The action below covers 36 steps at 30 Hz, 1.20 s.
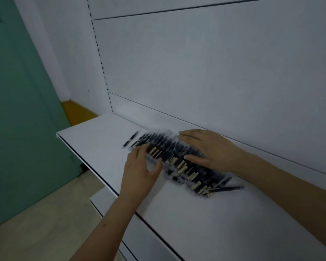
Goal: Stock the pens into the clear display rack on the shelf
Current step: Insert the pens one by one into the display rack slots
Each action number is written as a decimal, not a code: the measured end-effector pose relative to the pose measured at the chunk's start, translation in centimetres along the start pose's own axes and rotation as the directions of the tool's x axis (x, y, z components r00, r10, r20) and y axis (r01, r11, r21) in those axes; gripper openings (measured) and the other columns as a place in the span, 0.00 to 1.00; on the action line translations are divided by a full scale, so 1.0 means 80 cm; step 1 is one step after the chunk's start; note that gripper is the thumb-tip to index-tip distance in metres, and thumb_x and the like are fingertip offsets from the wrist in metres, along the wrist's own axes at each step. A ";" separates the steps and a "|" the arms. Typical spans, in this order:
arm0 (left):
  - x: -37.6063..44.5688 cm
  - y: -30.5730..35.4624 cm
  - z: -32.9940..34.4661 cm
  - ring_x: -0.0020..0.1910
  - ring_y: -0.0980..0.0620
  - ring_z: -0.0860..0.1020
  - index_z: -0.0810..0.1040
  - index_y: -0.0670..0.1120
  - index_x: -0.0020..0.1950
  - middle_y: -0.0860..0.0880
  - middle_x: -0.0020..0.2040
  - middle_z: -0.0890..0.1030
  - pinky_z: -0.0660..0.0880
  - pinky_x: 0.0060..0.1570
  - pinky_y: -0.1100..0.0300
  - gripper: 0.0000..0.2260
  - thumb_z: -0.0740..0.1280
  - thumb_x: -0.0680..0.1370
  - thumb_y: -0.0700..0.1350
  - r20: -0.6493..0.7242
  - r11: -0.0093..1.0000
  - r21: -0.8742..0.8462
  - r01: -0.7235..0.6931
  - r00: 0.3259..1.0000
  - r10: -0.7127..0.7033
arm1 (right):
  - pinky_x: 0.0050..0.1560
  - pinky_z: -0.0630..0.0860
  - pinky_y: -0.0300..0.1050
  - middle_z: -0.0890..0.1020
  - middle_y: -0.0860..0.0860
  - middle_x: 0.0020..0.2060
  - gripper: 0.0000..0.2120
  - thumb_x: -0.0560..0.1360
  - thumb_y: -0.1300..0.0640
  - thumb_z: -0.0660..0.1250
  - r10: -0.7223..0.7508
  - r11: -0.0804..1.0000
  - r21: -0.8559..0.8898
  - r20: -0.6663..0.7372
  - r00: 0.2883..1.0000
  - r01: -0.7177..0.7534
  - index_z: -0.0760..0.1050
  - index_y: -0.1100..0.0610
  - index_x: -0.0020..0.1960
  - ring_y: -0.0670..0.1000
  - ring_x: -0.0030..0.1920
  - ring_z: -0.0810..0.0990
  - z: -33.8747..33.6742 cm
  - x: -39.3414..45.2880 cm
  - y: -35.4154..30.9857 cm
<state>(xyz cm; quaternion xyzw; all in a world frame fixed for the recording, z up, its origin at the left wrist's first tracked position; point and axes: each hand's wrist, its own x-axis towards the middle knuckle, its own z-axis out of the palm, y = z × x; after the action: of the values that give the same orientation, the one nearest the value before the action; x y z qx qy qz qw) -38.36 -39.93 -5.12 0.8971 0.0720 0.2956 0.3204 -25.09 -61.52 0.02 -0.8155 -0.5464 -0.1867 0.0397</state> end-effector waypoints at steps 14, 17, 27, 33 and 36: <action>0.122 -0.144 -0.009 0.67 0.47 0.65 0.56 0.49 0.77 0.46 0.69 0.67 0.62 0.64 0.55 0.37 0.65 0.74 0.62 0.231 0.994 0.071 0.078 0.969 -0.093 | 0.76 0.60 0.45 0.60 0.50 0.78 0.31 0.82 0.40 0.55 0.250 0.968 -0.069 0.263 0.932 -0.240 0.53 0.52 0.80 0.50 0.75 0.62 0.061 0.167 -0.021; 0.131 -0.152 0.004 0.66 0.49 0.63 0.51 0.51 0.78 0.49 0.68 0.67 0.60 0.63 0.56 0.38 0.62 0.74 0.64 0.272 0.995 0.093 0.034 0.960 -0.058 | 0.75 0.61 0.46 0.62 0.51 0.77 0.31 0.81 0.38 0.50 0.335 0.941 -0.056 0.278 0.900 -0.333 0.55 0.53 0.79 0.51 0.75 0.63 0.086 0.161 -0.030; 0.177 -0.144 0.012 0.68 0.46 0.61 0.55 0.50 0.76 0.46 0.70 0.63 0.60 0.65 0.52 0.43 0.66 0.68 0.68 0.511 0.977 0.194 0.090 0.841 -0.179 | 0.78 0.56 0.48 0.57 0.50 0.79 0.36 0.80 0.34 0.39 0.451 0.870 0.105 0.229 0.863 -0.482 0.55 0.54 0.80 0.48 0.78 0.56 0.126 0.143 -0.033; 0.194 -0.137 0.013 0.71 0.43 0.56 0.41 0.47 0.78 0.44 0.73 0.56 0.59 0.67 0.49 0.55 0.70 0.65 0.67 0.647 0.946 0.325 0.015 0.726 -0.234 | 0.76 0.43 0.36 0.52 0.47 0.79 0.38 0.77 0.33 0.37 0.450 0.863 0.125 0.249 0.858 -0.489 0.51 0.52 0.80 0.42 0.78 0.49 0.122 0.144 -0.035; 0.194 -0.137 0.017 0.69 0.43 0.58 0.43 0.45 0.78 0.43 0.70 0.58 0.61 0.66 0.48 0.55 0.70 0.65 0.67 0.608 0.928 0.374 0.004 0.754 -0.248 | 0.78 0.46 0.40 0.50 0.46 0.79 0.37 0.76 0.32 0.38 0.457 0.854 0.137 0.266 0.849 -0.503 0.49 0.51 0.80 0.43 0.78 0.48 0.121 0.144 -0.035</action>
<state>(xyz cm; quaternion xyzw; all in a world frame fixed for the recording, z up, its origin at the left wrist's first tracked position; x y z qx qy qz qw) -24.30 -27.14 -5.19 0.9785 0.0700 -0.0714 0.1804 -21.24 -47.71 -5.31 -0.9338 -0.3411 -0.0215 0.1056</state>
